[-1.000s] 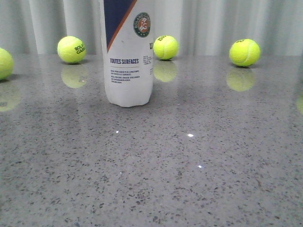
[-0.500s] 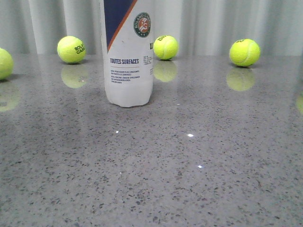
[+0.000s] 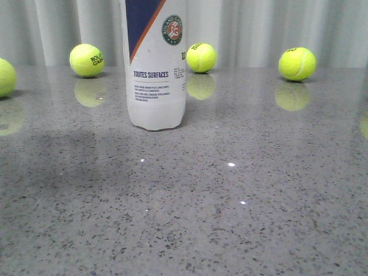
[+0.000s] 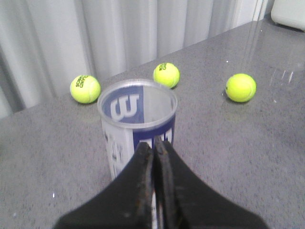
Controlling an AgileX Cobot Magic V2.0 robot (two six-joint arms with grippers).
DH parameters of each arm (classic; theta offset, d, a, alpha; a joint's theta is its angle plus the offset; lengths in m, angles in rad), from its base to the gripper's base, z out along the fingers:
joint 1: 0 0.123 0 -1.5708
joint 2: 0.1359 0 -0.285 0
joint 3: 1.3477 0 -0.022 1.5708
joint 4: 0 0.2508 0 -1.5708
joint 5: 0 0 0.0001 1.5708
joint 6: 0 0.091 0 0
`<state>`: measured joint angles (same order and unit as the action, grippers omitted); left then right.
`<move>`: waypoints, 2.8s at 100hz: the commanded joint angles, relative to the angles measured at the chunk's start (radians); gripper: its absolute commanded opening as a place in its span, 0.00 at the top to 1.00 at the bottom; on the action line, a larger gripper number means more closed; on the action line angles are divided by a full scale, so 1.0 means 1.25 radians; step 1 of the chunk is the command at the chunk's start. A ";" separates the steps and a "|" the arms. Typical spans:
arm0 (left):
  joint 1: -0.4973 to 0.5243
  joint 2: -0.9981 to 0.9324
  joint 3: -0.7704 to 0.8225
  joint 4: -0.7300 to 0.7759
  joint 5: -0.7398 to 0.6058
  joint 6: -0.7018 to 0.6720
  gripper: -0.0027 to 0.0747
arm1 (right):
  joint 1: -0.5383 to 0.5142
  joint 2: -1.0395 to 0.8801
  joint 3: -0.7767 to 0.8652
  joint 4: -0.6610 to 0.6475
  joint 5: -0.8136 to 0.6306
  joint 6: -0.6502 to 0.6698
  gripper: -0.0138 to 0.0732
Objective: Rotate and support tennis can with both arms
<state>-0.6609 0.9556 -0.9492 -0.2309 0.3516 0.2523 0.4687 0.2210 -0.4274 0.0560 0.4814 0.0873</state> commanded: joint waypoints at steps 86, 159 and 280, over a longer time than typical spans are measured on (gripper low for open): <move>0.285 -0.350 0.347 0.077 -0.130 -0.007 0.99 | -0.006 0.007 -0.019 -0.007 -0.059 -0.005 0.91; 0.497 -0.697 0.776 0.107 -0.319 -0.125 0.99 | -0.006 0.007 -0.019 -0.007 -0.059 -0.005 0.91; 0.541 -0.795 0.795 0.123 -0.210 -0.125 0.99 | -0.006 0.008 -0.017 -0.008 -0.060 -0.005 0.91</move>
<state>0.0152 -0.0042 -0.0029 -0.0705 0.1610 0.1035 0.4687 0.2210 -0.4251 0.0560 0.4814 0.0890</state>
